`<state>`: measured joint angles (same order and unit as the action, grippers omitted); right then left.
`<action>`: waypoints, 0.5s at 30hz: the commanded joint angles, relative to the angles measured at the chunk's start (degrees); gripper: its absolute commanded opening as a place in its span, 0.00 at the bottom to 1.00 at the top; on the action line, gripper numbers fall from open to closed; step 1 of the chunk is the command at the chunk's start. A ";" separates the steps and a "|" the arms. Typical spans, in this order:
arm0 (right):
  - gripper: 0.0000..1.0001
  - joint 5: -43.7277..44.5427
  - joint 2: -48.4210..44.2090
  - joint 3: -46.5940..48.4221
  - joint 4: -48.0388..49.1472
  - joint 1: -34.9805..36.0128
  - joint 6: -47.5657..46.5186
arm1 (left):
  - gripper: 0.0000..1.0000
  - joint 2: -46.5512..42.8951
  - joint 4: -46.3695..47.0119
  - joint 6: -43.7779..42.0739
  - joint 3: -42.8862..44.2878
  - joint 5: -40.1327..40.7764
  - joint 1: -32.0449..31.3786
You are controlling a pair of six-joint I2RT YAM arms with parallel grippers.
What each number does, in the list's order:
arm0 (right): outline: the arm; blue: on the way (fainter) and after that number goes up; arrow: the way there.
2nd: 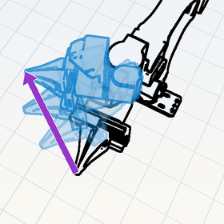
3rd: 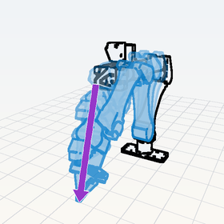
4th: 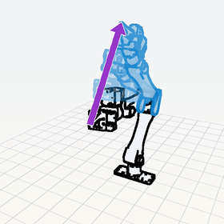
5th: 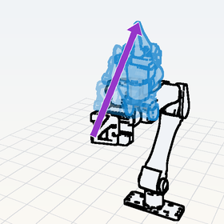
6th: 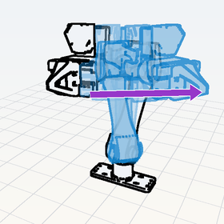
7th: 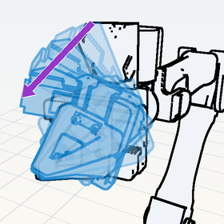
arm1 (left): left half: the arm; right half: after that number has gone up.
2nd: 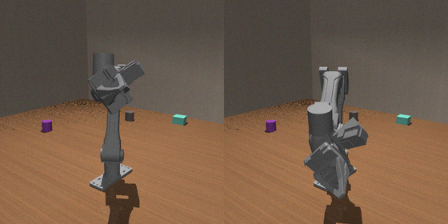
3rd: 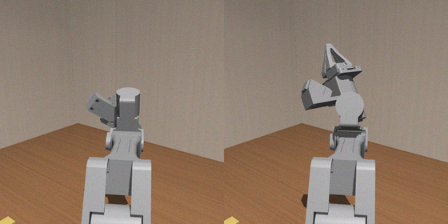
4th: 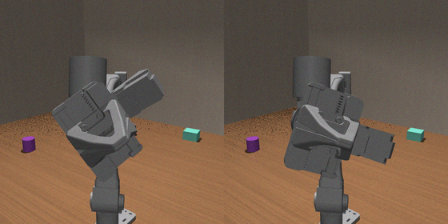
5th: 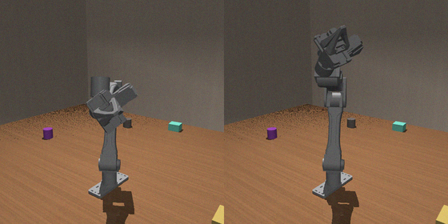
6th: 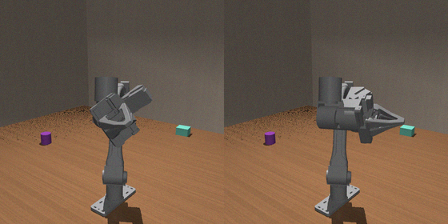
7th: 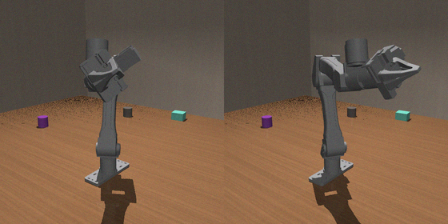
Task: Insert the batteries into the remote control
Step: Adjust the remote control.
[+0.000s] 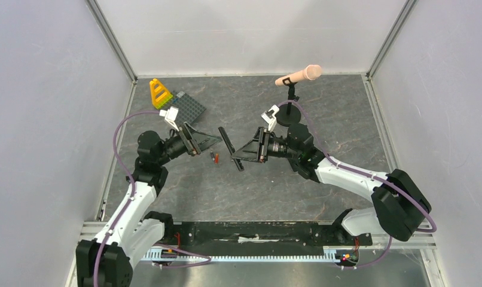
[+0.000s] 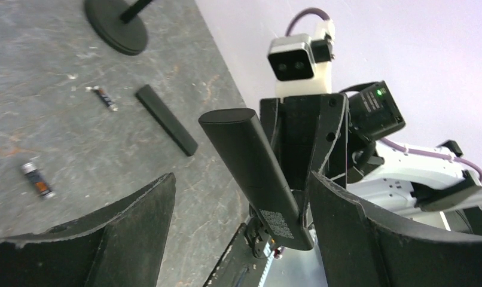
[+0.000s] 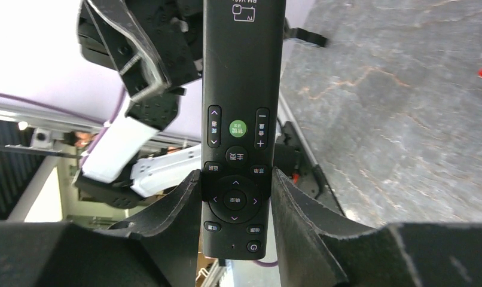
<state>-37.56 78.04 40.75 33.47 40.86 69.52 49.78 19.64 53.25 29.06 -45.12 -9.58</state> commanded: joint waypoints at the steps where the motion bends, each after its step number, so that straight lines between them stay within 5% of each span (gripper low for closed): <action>1: 0.28 -3.42 -1.22 -0.24 11.27 -0.11 7.01 | 0.87 2.22 7.82 4.04 0.39 3.59 -5.34; 15: 0.28 -2.26 -1.00 -2.74 13.44 -0.10 9.40 | 0.83 6.50 18.91 15.11 -2.99 12.59 -10.34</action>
<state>-39.20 78.04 38.63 42.85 40.66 77.71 55.27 31.75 62.61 27.31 -35.46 -19.38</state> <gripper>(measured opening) 0.436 0.846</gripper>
